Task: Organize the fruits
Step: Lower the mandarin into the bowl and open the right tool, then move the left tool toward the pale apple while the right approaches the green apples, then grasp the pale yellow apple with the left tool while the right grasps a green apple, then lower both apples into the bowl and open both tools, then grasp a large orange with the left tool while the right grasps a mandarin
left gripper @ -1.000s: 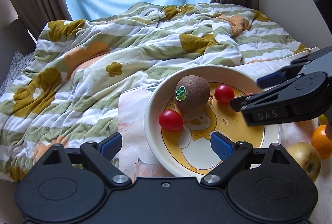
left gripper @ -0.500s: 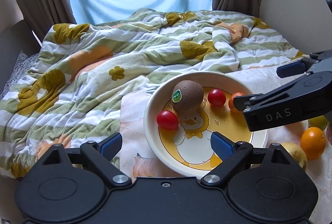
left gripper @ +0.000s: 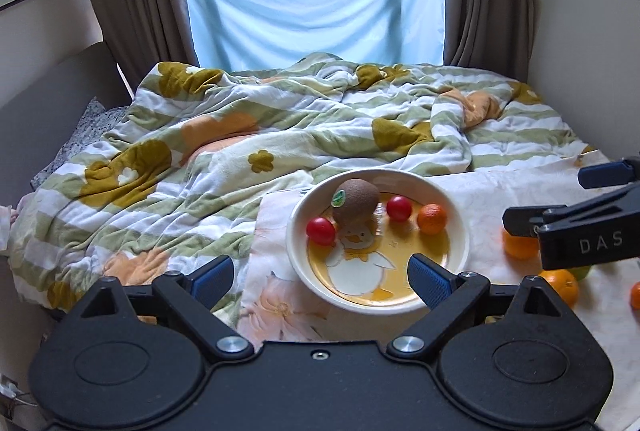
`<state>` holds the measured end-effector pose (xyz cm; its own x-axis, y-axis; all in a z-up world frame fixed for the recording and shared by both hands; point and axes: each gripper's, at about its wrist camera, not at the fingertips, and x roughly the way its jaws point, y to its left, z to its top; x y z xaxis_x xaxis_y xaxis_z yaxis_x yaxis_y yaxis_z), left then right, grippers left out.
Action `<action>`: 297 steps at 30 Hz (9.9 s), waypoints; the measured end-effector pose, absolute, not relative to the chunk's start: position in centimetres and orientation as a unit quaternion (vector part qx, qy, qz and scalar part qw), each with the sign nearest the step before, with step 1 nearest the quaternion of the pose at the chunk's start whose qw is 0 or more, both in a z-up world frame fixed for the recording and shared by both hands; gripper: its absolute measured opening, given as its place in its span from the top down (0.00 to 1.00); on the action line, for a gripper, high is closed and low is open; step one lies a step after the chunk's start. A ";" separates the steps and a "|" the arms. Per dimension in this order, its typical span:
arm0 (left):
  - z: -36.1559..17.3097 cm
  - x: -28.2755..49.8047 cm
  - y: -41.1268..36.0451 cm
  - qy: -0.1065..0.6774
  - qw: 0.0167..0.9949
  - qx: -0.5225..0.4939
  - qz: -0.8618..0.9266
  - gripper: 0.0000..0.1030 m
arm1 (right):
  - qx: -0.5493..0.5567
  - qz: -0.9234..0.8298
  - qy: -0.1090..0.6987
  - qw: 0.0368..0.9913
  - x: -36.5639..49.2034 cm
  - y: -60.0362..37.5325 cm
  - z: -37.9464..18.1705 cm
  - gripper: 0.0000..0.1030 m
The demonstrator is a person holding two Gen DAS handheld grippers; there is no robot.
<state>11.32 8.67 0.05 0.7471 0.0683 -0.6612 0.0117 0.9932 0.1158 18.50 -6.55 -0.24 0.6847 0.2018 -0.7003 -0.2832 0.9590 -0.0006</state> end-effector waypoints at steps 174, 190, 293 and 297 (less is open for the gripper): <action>-7.2 21.1 10.0 0.399 0.902 0.115 -0.121 0.01 | -0.006 0.105 0.410 0.906 24.6 -4.6 -5.0 0.31; -6.4 17.9 12.7 0.415 0.903 0.063 -0.093 0.01 | -0.026 0.182 0.431 0.883 24.4 -1.3 -7.2 0.31; -11.4 14.5 -11.4 0.435 0.888 0.103 -0.111 0.38 | 0.007 0.042 0.446 0.894 10.2 -29.1 -11.7 0.22; -11.4 14.2 -11.0 0.436 0.887 0.103 -0.112 0.38 | 0.005 0.040 0.444 0.895 10.3 -28.9 -11.7 0.26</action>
<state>14.22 -10.97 -11.41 0.5956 -0.1091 -0.7958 0.2878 0.9539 0.0847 10.30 -28.86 -11.72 0.6033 0.0762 -0.7938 -0.0666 0.9968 0.0451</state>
